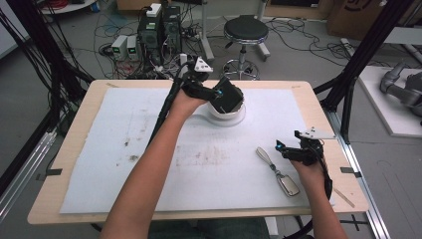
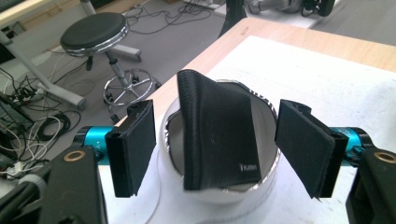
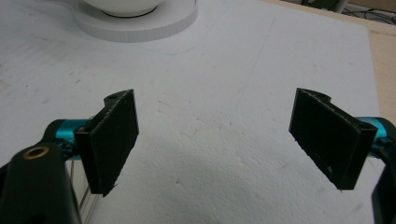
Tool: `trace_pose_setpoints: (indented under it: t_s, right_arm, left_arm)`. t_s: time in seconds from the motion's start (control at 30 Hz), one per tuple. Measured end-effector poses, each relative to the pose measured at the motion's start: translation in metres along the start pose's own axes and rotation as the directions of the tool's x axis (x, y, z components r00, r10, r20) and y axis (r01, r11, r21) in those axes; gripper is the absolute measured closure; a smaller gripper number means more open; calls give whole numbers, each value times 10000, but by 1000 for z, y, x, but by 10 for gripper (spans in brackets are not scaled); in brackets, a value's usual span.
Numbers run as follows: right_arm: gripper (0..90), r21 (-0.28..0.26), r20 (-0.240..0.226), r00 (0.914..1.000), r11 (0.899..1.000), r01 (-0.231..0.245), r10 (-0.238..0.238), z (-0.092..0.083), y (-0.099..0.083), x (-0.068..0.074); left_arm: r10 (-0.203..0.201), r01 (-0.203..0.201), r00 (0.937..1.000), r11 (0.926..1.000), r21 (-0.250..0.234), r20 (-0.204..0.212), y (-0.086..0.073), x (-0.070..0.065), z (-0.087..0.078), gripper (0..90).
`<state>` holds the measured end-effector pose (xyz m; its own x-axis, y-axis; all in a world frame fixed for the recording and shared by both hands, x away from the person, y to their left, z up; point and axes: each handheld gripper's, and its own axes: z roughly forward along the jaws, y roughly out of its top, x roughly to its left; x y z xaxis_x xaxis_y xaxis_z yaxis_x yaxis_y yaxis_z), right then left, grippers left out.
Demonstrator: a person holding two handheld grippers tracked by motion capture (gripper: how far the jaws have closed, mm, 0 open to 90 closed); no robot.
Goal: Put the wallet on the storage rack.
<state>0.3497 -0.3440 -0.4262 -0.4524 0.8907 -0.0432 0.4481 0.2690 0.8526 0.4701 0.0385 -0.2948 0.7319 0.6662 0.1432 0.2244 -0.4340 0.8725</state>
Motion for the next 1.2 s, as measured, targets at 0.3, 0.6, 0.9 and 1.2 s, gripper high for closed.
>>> trace_pose_setpoints:
  t_s: [0.3, 0.6, 0.9, 1.2]
  right_arm:
    - [158, 45, 40, 10000, 10000, -55, 54, 1, 0, 0]
    - [159, 125, 100, 9999, 9999, 68, -69, 3, 0, 0]
    - [159, 213, 35, 9999, 9996, 158, -159, 5, 0, 2]
    - [158, 309, -10, 9997, 9992, 236, -235, 6, 0, 4]
  left_arm:
    - [-320, 333, 9982, 9991, -245, 516, -27, 1, -40, 276]
    - [-496, 556, 9940, 9967, -590, 977, -62, -5, -74, 248]
    - [-729, 865, 9855, 9927, -844, 1531, -111, -15, -103, 230]
    - [-983, 1108, 9836, 9909, -764, 1512, -143, -22, -121, 228]
